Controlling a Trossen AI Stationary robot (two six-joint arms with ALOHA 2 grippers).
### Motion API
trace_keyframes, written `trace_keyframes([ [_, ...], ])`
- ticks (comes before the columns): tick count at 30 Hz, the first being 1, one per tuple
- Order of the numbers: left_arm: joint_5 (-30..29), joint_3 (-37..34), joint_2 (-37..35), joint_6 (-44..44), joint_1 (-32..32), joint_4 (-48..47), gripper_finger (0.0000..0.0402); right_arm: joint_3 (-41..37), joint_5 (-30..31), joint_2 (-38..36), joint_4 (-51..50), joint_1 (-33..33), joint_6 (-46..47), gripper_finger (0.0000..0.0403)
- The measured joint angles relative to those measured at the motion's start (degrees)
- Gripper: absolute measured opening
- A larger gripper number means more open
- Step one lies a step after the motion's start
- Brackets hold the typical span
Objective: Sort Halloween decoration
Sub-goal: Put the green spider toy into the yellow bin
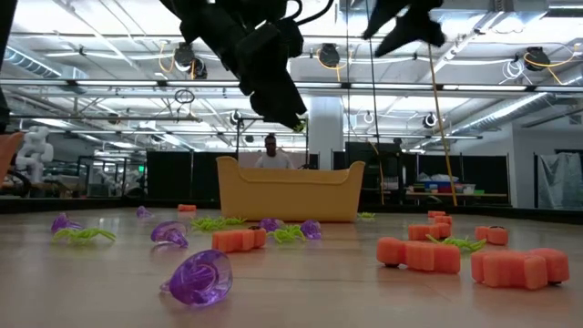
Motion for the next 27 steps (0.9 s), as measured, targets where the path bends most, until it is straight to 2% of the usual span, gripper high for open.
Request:
trace_keyframes([
  [4,-3.92,0.0,-0.08,1.18,-1.7,0.07,0.0396,-7.84,-3.82,0.08,15.09,-0.66,0.49,0.0169],
  [9,-6.75,1.25,-0.08,1.22,-3.28,-0.29,0.04,-20.9,-5.91,0.19,37.09,-0.89,9.74,0.0169],
  [12,-9.01,2.13,-0.08,1.24,-4.1,-0.27,0.04,-25.8,-7.23,0.08,46.42,-2.17,17.69,0.0169],
  [17,-9.71,3.41,-0.08,1.24,-4.31,-0.23,0.04,-29.42,-7.99,0.14,49.24,-4.68,26.56,0.0169],
  [27,-10.56,3.63,-0.08,1.22,-4.29,-0.23,0.04,-29.7,-10.26,6.07,57.54,-8.58,28.08,0.0169],
])
